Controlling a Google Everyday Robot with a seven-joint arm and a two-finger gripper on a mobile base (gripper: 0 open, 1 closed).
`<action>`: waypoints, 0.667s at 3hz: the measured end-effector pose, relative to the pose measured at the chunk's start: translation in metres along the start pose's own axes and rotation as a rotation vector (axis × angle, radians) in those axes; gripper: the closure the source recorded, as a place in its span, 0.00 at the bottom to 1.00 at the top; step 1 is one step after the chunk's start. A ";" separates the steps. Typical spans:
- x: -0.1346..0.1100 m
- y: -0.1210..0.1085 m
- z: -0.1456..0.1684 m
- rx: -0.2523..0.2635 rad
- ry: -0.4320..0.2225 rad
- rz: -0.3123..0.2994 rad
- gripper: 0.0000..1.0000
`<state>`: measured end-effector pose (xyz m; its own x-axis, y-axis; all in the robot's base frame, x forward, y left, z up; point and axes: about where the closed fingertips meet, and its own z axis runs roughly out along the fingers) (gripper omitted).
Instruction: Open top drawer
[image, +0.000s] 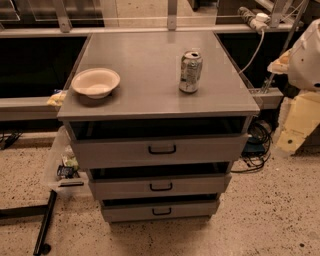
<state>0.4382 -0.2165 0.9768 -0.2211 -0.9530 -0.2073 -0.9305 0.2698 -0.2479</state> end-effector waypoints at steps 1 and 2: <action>0.000 0.000 0.000 0.000 0.000 0.000 0.00; -0.001 -0.002 0.008 -0.003 -0.022 -0.003 0.00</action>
Offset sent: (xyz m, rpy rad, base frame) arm 0.0170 0.0048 -0.0284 0.0703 0.0097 0.0312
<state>0.4432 -0.2146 0.9700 -0.2118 -0.9504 -0.2277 -0.9319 0.2666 -0.2458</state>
